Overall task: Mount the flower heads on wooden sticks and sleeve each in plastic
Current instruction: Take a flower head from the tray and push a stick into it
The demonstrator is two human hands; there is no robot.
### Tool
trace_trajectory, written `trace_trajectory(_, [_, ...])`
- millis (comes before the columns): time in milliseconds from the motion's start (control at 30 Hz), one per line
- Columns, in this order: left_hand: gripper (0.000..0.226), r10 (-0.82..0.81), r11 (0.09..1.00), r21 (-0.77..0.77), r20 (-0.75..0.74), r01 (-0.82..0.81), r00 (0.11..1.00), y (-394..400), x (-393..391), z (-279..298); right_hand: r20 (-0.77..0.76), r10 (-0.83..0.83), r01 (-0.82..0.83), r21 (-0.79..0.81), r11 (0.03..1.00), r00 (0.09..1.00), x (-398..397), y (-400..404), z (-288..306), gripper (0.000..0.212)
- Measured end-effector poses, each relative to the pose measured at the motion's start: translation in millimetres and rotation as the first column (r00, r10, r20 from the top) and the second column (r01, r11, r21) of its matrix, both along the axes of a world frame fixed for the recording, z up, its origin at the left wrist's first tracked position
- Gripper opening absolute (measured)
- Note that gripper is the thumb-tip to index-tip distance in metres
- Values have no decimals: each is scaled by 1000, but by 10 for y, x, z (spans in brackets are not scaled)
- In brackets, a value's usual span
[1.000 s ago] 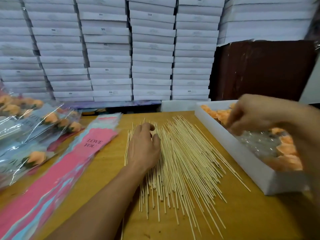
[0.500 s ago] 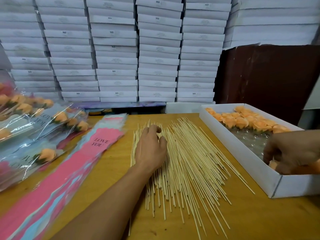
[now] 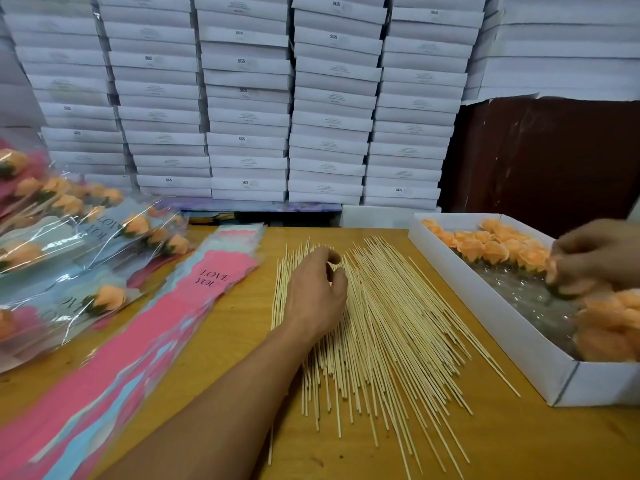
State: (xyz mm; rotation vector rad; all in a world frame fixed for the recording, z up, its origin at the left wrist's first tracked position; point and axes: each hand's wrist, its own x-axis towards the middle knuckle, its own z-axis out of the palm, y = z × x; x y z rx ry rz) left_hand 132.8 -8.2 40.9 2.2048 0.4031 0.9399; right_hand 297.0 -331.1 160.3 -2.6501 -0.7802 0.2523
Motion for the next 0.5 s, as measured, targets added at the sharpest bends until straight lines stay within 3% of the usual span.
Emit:
trace_trajectory(133, [23, -205, 975, -72, 83, 211, 975, -49, -51, 30, 134, 0, -28, 206, 978, 991, -379, 577, 93, 23])
trace_trajectory(333, [58, -396, 898, -165, 105, 409, 912, -103, -95, 43, 65, 21, -39, 291, 956, 998, -822, 1560, -251, 34])
trace_trajectory(500, [30, -322, 938, -93, 123, 334, 939, -50, -71, 6, -29, 54, -40, 367, 929, 998, -859, 2034, -444, 43])
